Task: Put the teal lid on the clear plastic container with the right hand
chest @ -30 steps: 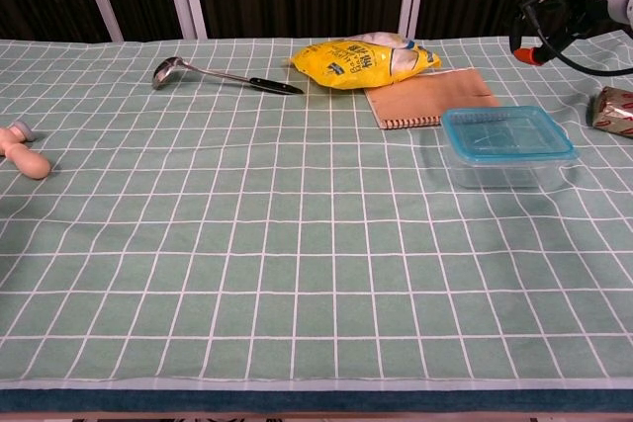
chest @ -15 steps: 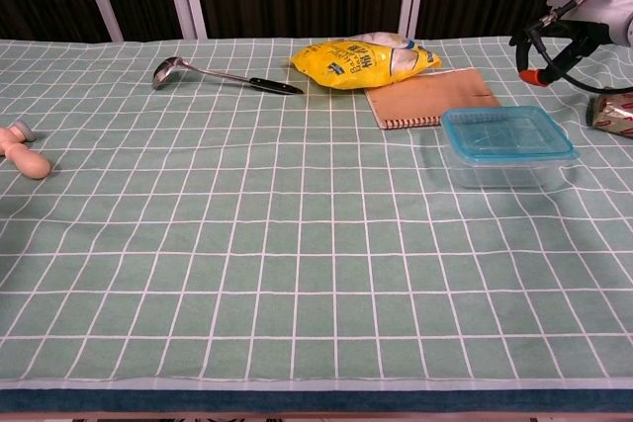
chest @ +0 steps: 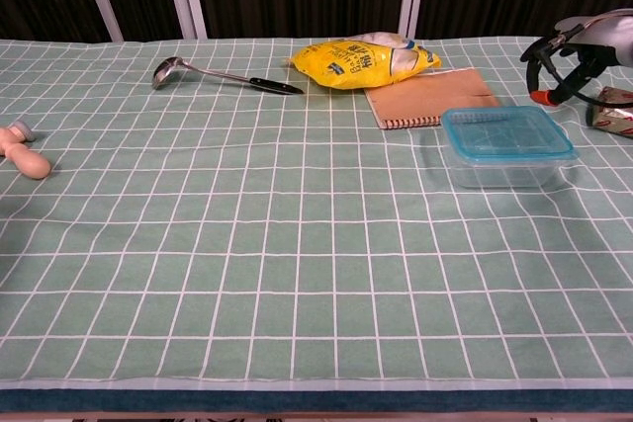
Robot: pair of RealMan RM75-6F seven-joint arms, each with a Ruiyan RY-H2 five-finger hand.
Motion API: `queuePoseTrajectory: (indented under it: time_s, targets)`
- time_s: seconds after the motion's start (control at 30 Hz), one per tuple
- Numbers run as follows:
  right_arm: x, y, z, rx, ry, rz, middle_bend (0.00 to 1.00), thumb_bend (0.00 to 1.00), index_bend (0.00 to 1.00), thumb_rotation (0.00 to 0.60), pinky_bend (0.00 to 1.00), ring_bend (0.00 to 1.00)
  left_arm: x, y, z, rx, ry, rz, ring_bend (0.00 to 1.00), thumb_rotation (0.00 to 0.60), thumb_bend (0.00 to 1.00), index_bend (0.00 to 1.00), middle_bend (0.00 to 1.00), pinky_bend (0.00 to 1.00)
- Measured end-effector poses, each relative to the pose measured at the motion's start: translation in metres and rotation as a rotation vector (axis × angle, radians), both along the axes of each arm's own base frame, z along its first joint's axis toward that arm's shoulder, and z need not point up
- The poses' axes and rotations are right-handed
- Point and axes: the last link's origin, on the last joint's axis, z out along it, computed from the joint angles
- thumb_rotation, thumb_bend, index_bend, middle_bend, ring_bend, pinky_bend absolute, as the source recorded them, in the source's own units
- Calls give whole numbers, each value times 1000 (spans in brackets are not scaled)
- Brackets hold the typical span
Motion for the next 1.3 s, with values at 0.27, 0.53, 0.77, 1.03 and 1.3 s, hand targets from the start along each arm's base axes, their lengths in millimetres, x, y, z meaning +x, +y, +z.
queuePoseTrajectory:
  time_s: [0.27, 0.53, 0.77, 1.03, 1.3]
  targets:
    - [-2, 2, -7, 17, 1, 1, 122, 467, 616, 600, 0, 0, 0, 1, 0, 0, 0, 0, 0, 600, 361, 138, 0, 0]
    - [-4, 1, -10, 18, -1, -3, 118, 468, 616, 600, 0, 0, 0, 1, 0, 0, -1, 2, 0, 600, 361, 138, 0, 0]
    - [-9, -1, -13, 25, 1, -23, 114, 468, 616, 600, 0, 0, 0, 1, 0, 0, -1, 2, 0, 600, 361, 138, 0, 0]
    - [-14, 1, -16, 50, 7, -41, 106, 469, 616, 600, 0, 0, 0, 1, 0, -1, -1, 3, 0, 600, 361, 138, 0, 0]
    - [-20, 6, -21, 83, 18, -51, 104, 469, 619, 600, 0, 0, 0, 1, 0, 0, -2, 1, 0, 600, 361, 138, 0, 0]
